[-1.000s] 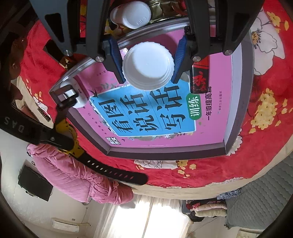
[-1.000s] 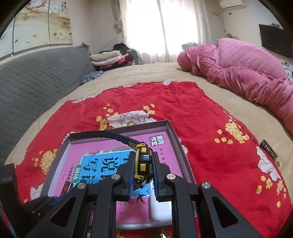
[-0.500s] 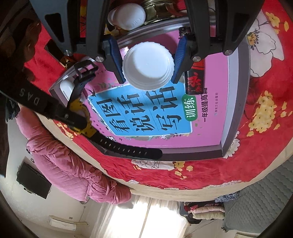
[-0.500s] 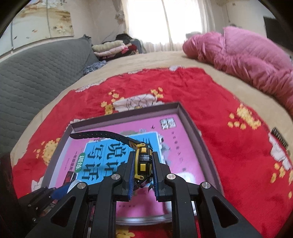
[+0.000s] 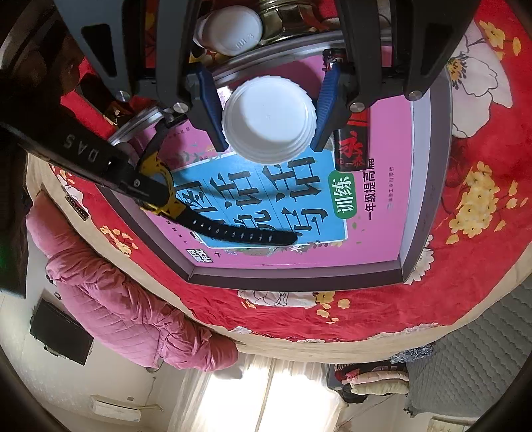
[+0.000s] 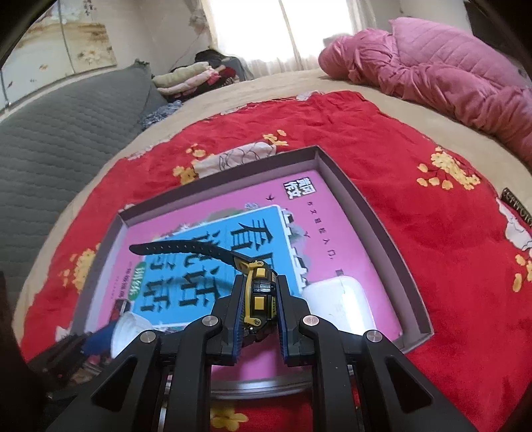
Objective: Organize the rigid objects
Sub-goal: 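Lower the watch onto the book with the right tool while the left tool holds the cap above the box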
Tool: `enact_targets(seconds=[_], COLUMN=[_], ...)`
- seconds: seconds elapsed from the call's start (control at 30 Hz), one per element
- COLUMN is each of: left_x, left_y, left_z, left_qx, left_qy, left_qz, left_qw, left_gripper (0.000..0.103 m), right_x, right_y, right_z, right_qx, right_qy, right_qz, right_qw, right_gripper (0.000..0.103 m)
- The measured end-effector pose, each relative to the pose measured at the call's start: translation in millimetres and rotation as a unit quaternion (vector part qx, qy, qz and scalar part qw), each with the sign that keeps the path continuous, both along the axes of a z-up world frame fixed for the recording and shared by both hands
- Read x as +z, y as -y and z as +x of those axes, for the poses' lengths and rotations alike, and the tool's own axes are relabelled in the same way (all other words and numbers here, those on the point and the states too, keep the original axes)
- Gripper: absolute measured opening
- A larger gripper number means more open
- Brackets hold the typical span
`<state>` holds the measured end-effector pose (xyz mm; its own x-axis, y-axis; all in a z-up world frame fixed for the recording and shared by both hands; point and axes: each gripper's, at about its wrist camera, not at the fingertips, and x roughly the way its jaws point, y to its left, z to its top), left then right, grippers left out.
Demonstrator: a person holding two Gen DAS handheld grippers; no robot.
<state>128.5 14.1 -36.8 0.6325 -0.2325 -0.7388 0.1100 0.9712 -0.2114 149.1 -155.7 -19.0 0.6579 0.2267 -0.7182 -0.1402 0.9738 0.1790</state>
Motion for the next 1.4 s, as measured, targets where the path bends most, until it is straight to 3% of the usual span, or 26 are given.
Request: enact_targets(seconds=[0.23,0.57,0.97,1.4], left_x=[1,1,1,2], left_y=[0,1,7,19], left_z=[-1,-1,4,19], left_qx=[0.000,-0.002,-0.019,-0.025], left_qy=[0.001,0.002,-0.005,-0.041], left_qz=[0.001,0.006,0.003,0.018], left_qw=[1.0000,1.0000,0.9998,0.9987], left_gripper=[0.050,0.050,0.050,0.050], right_x=[-2,-2,-1,-2], right_y=[-19,-26,-16,-18], right_z=[-7,-9,-14,-15], right_qx=[0.039,0.044,0.043,0.056], right_qy=[0.024,0.039,0.030,0.028], right_qz=[-0.062,-0.103,-0.098,-0.096], right_qw=[0.997,0.993,0.994,0.993], right_gripper=[0.017,0.017,0.018,0.020])
